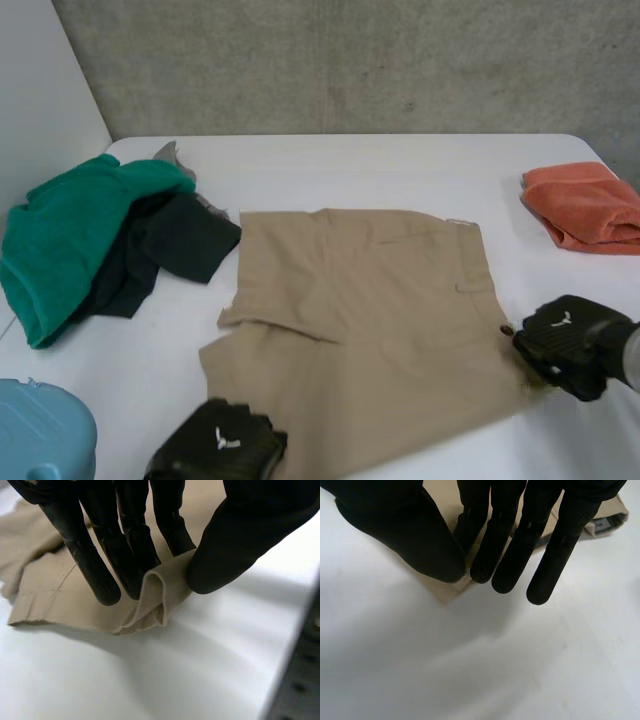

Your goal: Fold the laundry.

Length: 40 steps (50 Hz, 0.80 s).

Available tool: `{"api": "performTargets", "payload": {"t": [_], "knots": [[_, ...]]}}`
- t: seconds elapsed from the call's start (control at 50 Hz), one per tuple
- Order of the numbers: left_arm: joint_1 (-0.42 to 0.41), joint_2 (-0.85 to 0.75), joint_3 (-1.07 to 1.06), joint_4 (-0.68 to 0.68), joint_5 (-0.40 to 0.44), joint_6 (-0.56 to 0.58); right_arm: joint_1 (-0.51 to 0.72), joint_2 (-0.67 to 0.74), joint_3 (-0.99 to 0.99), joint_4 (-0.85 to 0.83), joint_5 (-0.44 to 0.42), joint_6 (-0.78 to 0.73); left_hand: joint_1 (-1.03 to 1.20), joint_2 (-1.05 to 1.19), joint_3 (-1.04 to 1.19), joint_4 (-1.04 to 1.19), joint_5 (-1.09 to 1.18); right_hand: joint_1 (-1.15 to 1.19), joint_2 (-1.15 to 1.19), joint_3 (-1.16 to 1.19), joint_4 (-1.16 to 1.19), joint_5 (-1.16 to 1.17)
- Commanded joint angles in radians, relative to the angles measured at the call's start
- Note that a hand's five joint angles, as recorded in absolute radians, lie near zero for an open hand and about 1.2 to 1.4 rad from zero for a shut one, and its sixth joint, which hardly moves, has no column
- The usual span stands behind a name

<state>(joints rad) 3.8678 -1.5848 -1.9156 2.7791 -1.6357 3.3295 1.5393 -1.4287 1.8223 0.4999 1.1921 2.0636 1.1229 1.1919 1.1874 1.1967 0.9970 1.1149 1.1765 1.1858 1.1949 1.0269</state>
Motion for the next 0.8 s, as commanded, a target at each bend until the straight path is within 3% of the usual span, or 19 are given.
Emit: {"api": "performTargets", "payload": {"t": [0.02,0.06,0.16,0.38,0.46,0.62,0.68,0.7,0.72,0.8], "knots": [[0.047,-0.007,0.066,0.023,0.025,-0.022,-0.001,-0.013,-0.032,-0.036,0.011,0.002,0.273,0.204,0.209,0.2,0.225,0.281,0.22,0.21,0.201,0.195],[0.11,-0.018,0.084,0.088,0.027,-0.013,-0.002,-0.01,-0.038,-0.069,0.011,0.035,0.273,0.204,0.209,0.2,0.225,-0.208,-0.27,-0.279,-0.289,-0.295],[0.177,-0.087,0.119,0.204,0.03,-0.007,-0.002,-0.01,-0.06,-0.152,0.009,0.179,0.273,0.204,0.209,0.2,0.225,-0.516,-0.577,-0.587,-0.596,-0.602],[0.183,-0.185,0.17,0.234,0.02,-0.013,0.002,-0.068,0.001,-0.09,0.0,0.233,0.273,0.204,0.209,0.2,0.225,-0.522,-0.584,-0.593,-0.602,-0.609],[0.191,-0.198,0.194,0.238,0.019,-0.011,0.001,-0.067,0.055,-0.107,-0.051,0.205,0.273,0.204,0.209,0.2,0.225,-0.543,-0.604,-0.614,-0.623,-0.629],[0.217,-0.201,0.21,0.238,0.023,-0.018,0.004,0.008,0.137,-0.264,-0.101,0.204,0.273,0.204,0.209,0.2,0.225,-0.493,-0.554,-0.564,-0.573,-0.579],[0.216,-0.198,0.208,0.235,0.02,-0.019,0.015,0.074,0.138,-0.3,-0.095,0.202,0.273,0.204,0.209,0.2,0.225,-0.218,-0.28,-0.289,-0.298,-0.305],[0.214,-0.196,0.207,0.235,0.02,-0.019,0.015,0.08,0.137,-0.307,-0.094,0.202,0.273,0.204,0.209,0.2,0.225,-0.063,-0.124,-0.134,-0.143,-0.149],[0.213,-0.192,0.204,0.231,0.02,-0.022,0.016,0.088,0.129,-0.307,-0.086,0.201,0.273,0.204,0.209,0.2,0.225,0.276,0.214,0.205,0.196,0.189],[0.203,-0.181,0.198,0.226,0.022,-0.021,0.018,0.047,0.095,-0.305,-0.059,0.197,0.273,0.204,0.209,0.2,0.225,0.281,0.22,0.21,0.201,0.195]]}}
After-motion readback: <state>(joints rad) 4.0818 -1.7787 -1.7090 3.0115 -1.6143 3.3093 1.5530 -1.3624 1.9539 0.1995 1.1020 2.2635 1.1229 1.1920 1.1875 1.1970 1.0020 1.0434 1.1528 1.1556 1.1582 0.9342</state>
